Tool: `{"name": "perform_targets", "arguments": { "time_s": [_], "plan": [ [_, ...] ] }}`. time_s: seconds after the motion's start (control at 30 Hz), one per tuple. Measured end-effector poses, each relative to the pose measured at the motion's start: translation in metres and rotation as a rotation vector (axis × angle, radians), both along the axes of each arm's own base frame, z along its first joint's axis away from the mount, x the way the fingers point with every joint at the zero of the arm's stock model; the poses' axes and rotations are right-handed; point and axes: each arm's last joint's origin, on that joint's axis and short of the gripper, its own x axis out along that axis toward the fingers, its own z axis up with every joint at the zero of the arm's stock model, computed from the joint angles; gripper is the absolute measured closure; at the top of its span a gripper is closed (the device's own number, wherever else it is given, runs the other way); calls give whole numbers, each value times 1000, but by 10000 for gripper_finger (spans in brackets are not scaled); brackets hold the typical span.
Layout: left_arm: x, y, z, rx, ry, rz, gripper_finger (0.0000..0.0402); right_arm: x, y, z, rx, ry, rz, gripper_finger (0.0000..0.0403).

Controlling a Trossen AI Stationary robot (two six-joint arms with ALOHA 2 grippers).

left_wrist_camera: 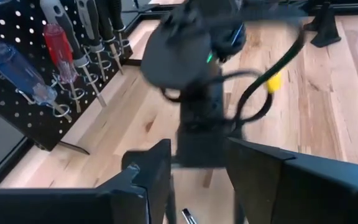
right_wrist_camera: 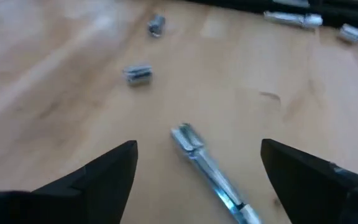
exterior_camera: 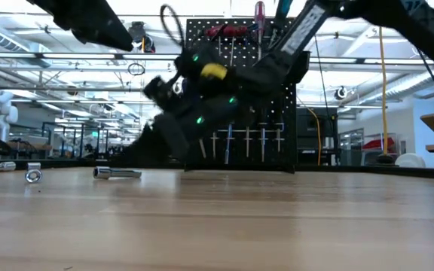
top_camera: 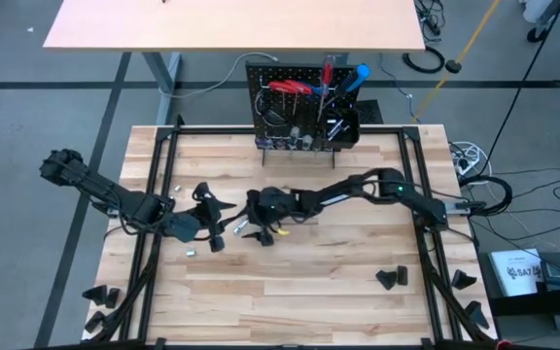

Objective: Hang tools onto peg board
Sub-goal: Put the silver extension bar into the black bin on the peg board

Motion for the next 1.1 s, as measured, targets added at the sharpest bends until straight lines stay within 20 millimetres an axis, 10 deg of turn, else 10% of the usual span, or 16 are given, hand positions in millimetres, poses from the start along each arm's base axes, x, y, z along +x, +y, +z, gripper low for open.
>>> {"name": "perform_targets", "arguments": {
  "time_s": [0.27, 0.57, 0.8, 1.1],
  "plan": [
    [1, 2, 0, -12, 6, -4, 244, 0, -18, -26, 103, 172, -38, 158],
    [3, 4, 2, 21, 0, -17, 243, -8, -7, -35, 94, 314, -72, 372],
    [3, 4, 2, 37, 10, -58, 243, -11, 8, -24, 144, 365, -72, 380],
    [5, -1, 10, 73, -18, -246, 243, -44, 38, 45, 22, 545, -81, 380]
  ]
}}
